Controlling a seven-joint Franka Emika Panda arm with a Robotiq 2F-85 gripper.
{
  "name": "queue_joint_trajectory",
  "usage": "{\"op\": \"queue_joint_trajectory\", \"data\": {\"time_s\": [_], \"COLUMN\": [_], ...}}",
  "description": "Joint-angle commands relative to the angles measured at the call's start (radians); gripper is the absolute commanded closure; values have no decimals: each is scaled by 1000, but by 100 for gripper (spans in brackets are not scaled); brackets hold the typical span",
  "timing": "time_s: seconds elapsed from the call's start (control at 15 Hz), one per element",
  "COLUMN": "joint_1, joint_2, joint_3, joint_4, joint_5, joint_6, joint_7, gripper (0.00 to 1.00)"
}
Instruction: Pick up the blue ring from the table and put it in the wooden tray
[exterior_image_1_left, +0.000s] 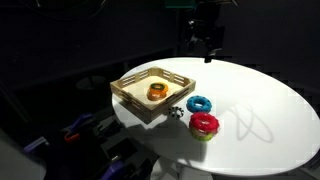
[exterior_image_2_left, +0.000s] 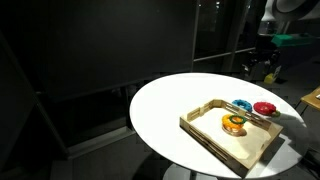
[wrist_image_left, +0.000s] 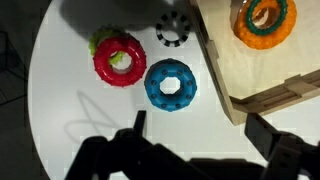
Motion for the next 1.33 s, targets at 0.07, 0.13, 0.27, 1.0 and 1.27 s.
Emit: {"op": "queue_joint_trajectory", "data": {"time_s": [0.07,0.13,0.27,1.0,1.27], "joint_1": [-7,-10,-15,-35,-43], "joint_2": [77,98,137,350,391], "joint_3": [-18,-19,-21,-21,-33], "joint_4": [80,96,118,197,212], "joint_5": [26,38,50,40,24], "joint_6": [20,20,39,134,142], "joint_7": [-79,-100,-129,-214,-224], "gripper": [0,0,0,0,0]}}
